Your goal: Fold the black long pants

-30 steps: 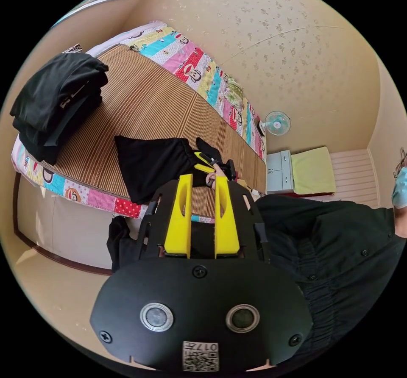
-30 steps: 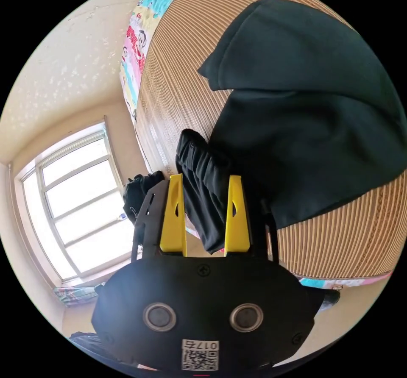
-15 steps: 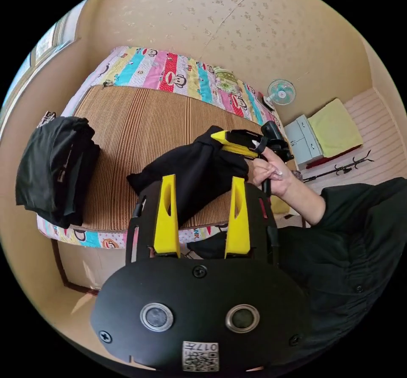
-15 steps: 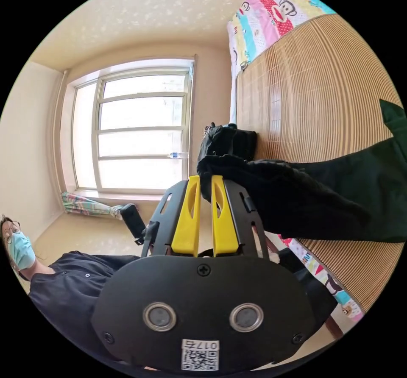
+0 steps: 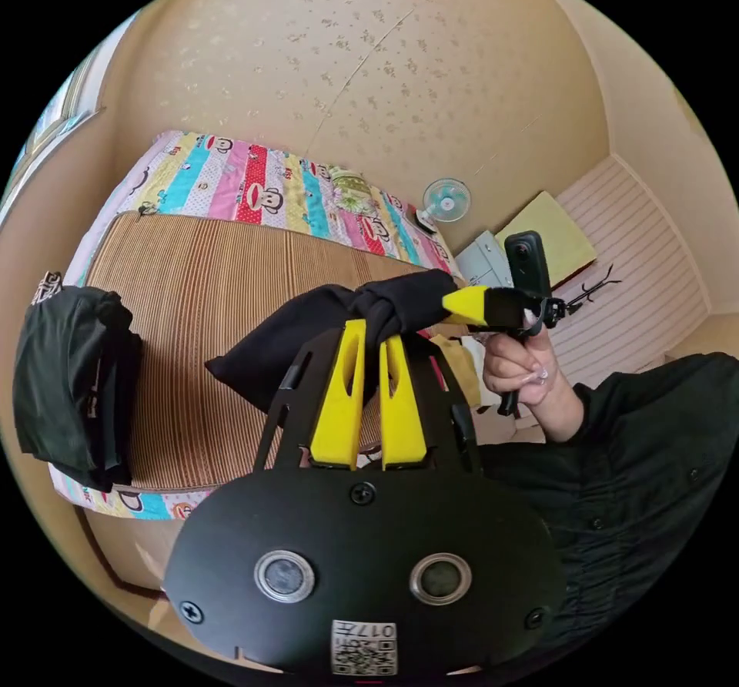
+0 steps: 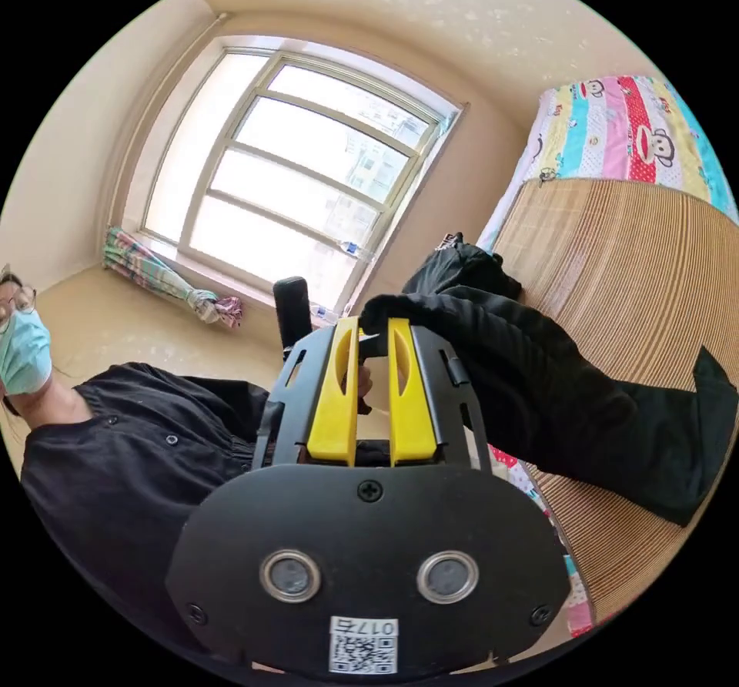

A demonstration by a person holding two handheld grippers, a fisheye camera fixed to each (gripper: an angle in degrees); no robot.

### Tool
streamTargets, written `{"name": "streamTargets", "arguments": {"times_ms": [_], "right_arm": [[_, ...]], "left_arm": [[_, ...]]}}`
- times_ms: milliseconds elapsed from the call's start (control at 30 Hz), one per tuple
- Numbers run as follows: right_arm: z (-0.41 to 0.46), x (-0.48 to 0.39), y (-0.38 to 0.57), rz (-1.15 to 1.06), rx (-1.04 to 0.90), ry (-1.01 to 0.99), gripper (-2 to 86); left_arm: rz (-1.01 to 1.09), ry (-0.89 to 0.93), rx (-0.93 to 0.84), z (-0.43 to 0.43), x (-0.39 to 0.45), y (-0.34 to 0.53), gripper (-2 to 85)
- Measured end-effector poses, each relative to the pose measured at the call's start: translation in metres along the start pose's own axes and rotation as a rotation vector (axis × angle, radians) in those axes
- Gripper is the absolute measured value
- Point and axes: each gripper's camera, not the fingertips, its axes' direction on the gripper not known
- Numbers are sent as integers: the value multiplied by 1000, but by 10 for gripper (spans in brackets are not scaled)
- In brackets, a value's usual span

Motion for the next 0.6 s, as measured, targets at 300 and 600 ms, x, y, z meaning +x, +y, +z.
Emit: {"name": "streamTargets", "arguments": {"times_ms": [300, 600], "right_arm": [[-44, -120, 64, -396, 387, 424, 30], [39, -116, 114, -349, 522, 772, 103]], "left_arm": [[167, 303, 231, -30, 65, -55, 3], [354, 484, 314, -15, 147, -106, 4]]}}
